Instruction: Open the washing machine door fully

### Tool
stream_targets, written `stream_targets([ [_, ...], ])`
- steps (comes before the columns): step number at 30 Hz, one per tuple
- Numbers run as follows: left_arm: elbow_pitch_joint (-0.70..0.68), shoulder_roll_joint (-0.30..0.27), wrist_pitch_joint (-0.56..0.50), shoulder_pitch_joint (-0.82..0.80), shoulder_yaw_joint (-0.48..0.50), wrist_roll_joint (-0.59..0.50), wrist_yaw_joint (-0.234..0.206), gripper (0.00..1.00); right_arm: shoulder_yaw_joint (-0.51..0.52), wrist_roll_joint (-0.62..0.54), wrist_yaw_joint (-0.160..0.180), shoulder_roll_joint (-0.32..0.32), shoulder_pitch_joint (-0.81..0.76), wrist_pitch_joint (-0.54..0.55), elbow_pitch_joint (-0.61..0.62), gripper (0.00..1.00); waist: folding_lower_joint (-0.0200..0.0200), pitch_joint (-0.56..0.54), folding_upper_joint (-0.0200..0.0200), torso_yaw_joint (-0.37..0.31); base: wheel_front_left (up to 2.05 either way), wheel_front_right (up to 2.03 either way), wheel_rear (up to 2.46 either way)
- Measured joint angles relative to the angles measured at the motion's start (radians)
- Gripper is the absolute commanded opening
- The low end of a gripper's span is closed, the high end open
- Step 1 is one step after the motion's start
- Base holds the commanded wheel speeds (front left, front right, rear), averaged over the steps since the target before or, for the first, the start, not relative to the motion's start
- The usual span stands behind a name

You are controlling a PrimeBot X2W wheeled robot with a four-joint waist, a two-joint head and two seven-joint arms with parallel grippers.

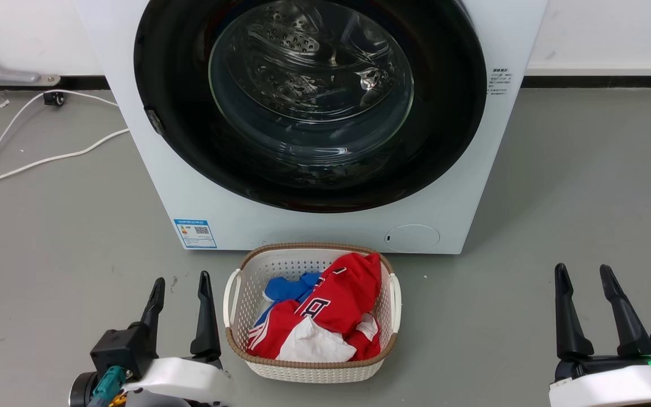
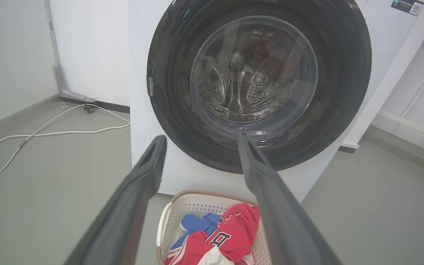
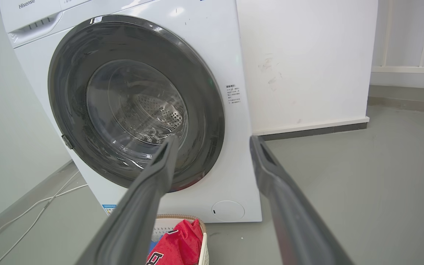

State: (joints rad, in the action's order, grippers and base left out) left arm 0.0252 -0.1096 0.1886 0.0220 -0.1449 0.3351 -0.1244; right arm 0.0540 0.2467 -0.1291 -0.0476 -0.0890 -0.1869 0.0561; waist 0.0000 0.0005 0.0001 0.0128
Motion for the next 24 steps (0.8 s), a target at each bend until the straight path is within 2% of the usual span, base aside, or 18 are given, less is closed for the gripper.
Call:
stream_targets([
  [10,0.001,0.018,0.026,0.012,0.009,-0.086,0.01,1.0,0.003,-0.085,0.0,0.0,-0.016,-0.026,0.02,1.0,0.0,-0.002,0.0,0.002,0.0,0.0,0.0],
  [24,0.001,0.049,0.053,0.035,0.048,-0.155,0.048,1.0,0.006,-0.108,0.0,0.0,-0.035,-0.055,0.021,1.0,0.0,-0.008,0.0,0.003,0.0,0.0,0.0],
])
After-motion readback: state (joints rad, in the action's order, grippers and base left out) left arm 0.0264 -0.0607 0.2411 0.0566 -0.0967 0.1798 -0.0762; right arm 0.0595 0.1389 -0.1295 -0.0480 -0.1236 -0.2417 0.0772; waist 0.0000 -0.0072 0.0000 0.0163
